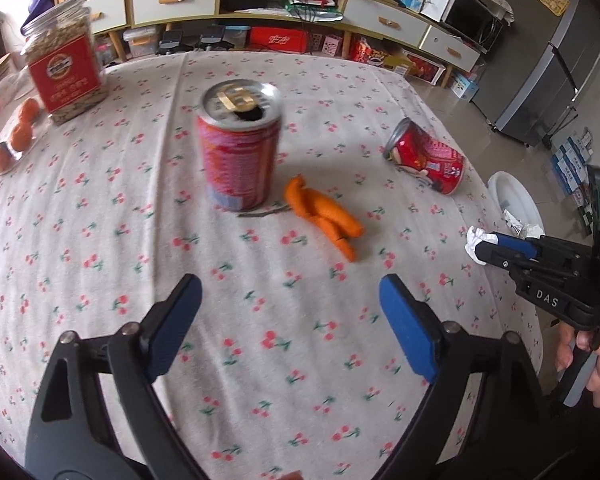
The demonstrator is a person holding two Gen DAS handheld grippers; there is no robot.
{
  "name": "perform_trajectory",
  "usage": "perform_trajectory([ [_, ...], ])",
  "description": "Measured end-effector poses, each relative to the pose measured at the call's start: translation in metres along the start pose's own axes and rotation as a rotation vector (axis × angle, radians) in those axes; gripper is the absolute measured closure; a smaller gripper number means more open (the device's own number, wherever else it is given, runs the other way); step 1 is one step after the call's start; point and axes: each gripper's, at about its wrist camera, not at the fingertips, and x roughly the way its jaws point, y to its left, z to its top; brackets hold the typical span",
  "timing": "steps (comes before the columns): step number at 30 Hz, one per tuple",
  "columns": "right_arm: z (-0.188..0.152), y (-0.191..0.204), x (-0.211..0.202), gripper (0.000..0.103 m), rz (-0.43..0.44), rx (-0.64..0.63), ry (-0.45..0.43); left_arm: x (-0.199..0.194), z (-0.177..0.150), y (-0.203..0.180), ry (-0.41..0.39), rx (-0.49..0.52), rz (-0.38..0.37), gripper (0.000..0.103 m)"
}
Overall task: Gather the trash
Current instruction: 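Grasp the crumpled white tissue on the table with the right gripper, then grasp the orange carrot toy with the left gripper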
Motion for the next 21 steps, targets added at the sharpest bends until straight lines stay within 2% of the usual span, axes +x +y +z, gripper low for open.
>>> perform_trajectory([
  [4, -0.001, -0.010, -0.011, 0.079, 0.001, 0.024, -0.023, 0.014, 0.006, -0.018, -0.017, 0.001, 0.004, 0.030],
  [6, -0.002, -0.016, -0.017, 0.079, 0.002, 0.038, -0.032, 0.023, 0.009, -0.020, -0.021, -0.037, 0.004, 0.038],
  [9, -0.007, -0.026, -0.025, 0.079, 0.004, 0.058, -0.044, 0.041, 0.011, -0.019, -0.013, -0.115, 0.021, 0.046],
  [12, -0.013, -0.038, -0.032, 0.079, -0.004, 0.079, -0.052, 0.051, 0.012, -0.020, -0.024, -0.150, 0.053, 0.051],
  [17, -0.023, -0.057, -0.040, 0.079, -0.021, 0.108, -0.056, 0.054, 0.014, -0.029, -0.046, -0.129, 0.109, 0.058],
  [21, -0.032, -0.071, -0.043, 0.079, -0.031, 0.132, -0.054, 0.053, 0.014, -0.030, -0.039, -0.118, 0.118, 0.073],
])
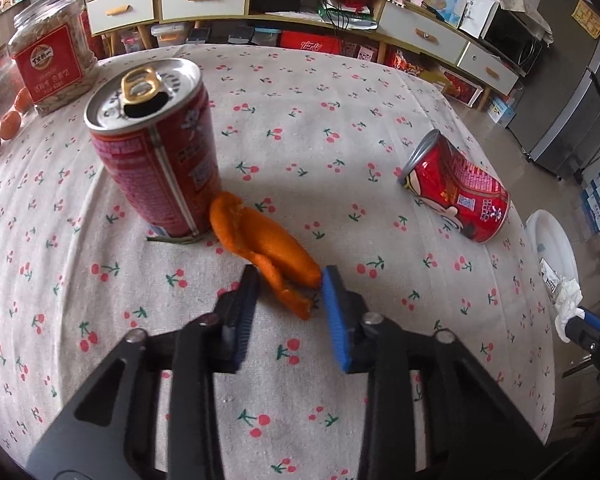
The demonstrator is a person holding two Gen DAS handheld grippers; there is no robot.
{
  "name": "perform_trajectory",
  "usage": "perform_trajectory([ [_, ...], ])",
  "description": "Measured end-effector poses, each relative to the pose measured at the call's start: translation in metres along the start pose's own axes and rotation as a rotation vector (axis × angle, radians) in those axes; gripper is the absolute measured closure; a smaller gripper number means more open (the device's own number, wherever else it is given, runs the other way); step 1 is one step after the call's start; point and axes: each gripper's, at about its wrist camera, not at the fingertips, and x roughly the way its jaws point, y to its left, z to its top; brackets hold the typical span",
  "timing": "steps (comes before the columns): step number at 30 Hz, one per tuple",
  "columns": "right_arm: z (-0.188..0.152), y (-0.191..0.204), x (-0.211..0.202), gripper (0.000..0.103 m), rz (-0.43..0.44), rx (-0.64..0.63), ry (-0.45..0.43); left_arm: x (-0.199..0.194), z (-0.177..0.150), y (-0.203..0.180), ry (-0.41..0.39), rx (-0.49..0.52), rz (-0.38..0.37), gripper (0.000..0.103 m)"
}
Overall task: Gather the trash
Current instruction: 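Grasp the orange carrot toy with the left gripper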
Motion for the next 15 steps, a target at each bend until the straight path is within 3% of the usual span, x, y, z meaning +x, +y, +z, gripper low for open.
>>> perform_trajectory([
  [5, -0.007, -0.014, -0.008, 0.079, -0.006, 0.024, -0.009, -0.003, -0.002, 0.000, 0.016, 0.006, -0.012, 0.085],
  [15, -0.019, -0.048, -0.029, 0.079, 0.001, 0.114, -0.042, -0.020, -0.009, -0.029, 0.035, 0.070, -0.107, 0.091],
])
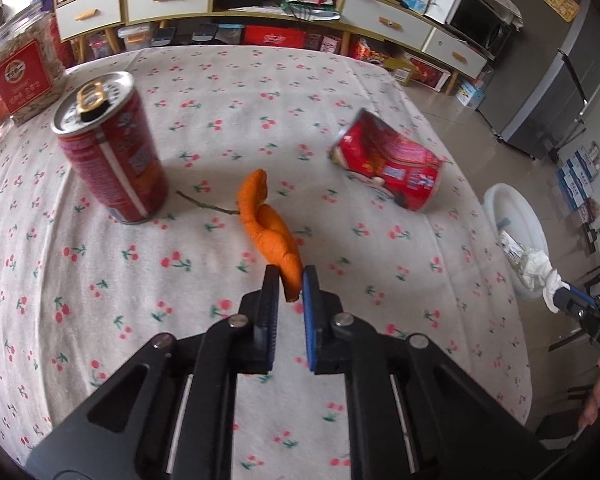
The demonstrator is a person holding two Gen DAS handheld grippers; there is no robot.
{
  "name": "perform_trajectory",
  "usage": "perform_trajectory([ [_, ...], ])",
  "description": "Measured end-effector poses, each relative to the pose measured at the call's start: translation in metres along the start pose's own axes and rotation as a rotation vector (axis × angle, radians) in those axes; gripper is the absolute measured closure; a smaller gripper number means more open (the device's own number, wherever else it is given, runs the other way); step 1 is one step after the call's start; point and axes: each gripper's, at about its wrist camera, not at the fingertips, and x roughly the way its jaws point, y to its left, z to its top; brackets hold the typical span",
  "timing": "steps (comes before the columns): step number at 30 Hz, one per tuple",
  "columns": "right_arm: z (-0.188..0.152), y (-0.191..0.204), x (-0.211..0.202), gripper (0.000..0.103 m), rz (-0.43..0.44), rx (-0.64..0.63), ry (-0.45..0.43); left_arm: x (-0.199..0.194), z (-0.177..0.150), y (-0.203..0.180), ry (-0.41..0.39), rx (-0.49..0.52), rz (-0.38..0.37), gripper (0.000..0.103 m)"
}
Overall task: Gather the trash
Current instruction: 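Grasp the orange carrot toy with the left gripper, then carry the orange carrot and white tissue over the white bin with both grippers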
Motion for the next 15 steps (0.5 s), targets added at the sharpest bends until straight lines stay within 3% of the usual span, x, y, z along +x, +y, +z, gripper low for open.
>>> perform_trajectory([
  [15, -0.008, -0.071, -0.031, 0.079, -0.039, 0.135, -0.060, -0.011, 0.004, -0.091, 0.007, 0.146, -0.129, 0.092],
])
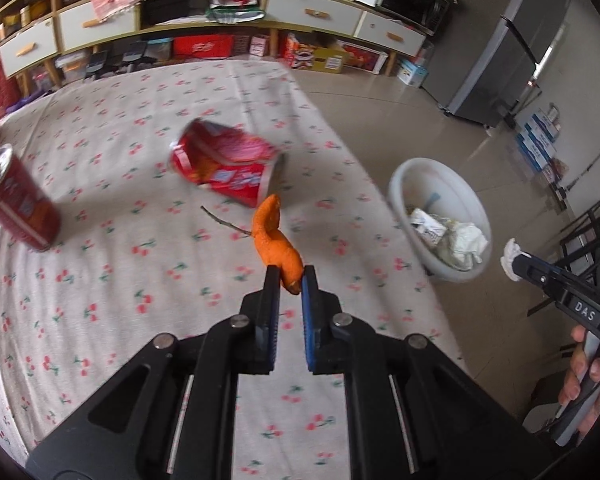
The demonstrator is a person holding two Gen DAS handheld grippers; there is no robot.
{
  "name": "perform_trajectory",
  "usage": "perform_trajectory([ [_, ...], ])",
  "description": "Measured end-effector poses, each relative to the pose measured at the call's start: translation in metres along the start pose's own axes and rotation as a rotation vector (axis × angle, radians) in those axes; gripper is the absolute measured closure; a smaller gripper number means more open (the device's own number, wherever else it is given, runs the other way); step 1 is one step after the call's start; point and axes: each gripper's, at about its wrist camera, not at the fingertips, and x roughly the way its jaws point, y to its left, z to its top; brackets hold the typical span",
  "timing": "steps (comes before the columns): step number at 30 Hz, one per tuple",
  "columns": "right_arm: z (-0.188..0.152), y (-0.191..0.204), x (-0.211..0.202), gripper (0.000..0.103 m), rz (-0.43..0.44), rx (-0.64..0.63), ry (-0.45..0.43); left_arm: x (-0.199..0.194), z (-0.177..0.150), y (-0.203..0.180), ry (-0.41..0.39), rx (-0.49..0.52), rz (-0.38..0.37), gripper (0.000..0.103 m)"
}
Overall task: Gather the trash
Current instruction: 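Carry the orange carrot and white tissue over the white bin with both grippers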
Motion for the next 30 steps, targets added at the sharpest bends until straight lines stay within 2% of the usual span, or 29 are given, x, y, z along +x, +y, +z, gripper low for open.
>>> perform_trajectory([
  [12, 0.004, -0.055, -0.010, 0.079, -0.033, 0.118, -0.021, 0.018, 0.029, -0.095, -0.010, 0.167, -0.132, 0.092],
  [20, 0.006, -0.087, -0.015, 0.078, -0.048, 0.188, -0.033, 0.041, 0.047, -0.144, 0.000, 0.281, -0.152, 0.092],
  [27, 0.009, -0.106, -0.018, 0.078, -0.058, 0.230, -0.044, 0.068, 0.056, -0.163, 0.002, 0.356, -0.138, 0.092],
  [30, 0.011, -0.109, -0.015, 0.078, -0.061, 0.237, -0.040, 0.078, 0.058, -0.163, 0.027, 0.365, -0.131, 0.090],
])
